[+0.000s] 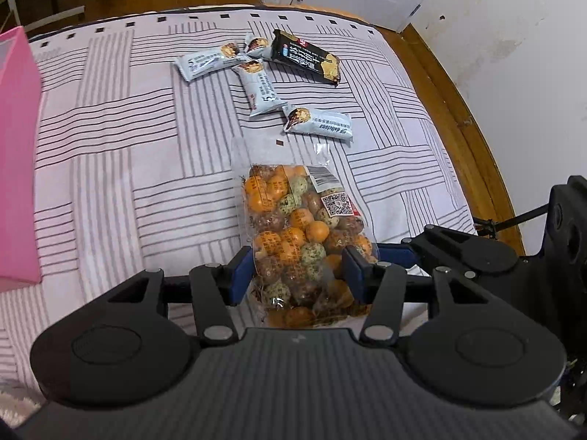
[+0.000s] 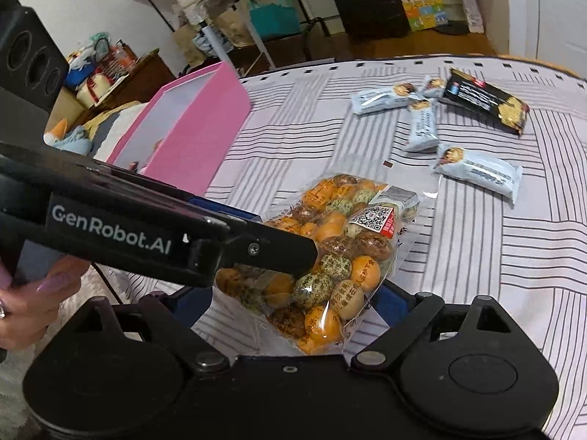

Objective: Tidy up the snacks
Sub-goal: 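Lift the second nuts bag with the left tool and carry it over the box, then lower the second nuts bag into the pink box with the left tool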

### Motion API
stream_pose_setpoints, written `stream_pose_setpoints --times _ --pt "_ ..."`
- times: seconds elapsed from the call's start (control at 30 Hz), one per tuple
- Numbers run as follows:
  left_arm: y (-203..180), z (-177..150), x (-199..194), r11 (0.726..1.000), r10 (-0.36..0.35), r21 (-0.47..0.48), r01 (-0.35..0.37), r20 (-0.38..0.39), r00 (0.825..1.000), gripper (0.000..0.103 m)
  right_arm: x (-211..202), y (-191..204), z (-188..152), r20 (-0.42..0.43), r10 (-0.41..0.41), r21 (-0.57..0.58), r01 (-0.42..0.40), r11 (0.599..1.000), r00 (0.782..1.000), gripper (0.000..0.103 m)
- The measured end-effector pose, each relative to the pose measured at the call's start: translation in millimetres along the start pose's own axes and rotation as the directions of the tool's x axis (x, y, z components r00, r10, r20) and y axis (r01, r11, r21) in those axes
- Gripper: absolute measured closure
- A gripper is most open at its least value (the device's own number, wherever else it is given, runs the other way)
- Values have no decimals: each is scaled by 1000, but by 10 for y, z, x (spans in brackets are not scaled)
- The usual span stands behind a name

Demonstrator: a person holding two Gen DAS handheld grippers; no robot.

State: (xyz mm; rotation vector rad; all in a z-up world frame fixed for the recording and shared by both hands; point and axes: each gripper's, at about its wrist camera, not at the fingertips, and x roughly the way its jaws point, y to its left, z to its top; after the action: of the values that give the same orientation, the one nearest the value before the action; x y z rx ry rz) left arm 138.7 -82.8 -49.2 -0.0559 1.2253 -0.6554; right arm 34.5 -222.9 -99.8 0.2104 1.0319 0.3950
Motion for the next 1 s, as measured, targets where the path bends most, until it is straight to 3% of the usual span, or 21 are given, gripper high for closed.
stream_pose_setpoints --times 0.33,0.7,0.83,1.0 --pt "211 -363 -565 999 9 -37 -6 94 996 53 -133 640 15 2 -28 -134 29 991 1000 8" --pt "611 -606 -1163 995 54 -96 -33 217 975 53 -104 1340 217 43 -3 -277 14 961 999 9" --pt "832 -634 -1365 990 110 -121 -79 278 954 53 12 1556 375 70 53 -331 -27 943 996 9" --pt "1194 -597 -1600 975 197 -170 -144 357 913 52 248 1838 625 111 118 -389 -66 919 987 9"
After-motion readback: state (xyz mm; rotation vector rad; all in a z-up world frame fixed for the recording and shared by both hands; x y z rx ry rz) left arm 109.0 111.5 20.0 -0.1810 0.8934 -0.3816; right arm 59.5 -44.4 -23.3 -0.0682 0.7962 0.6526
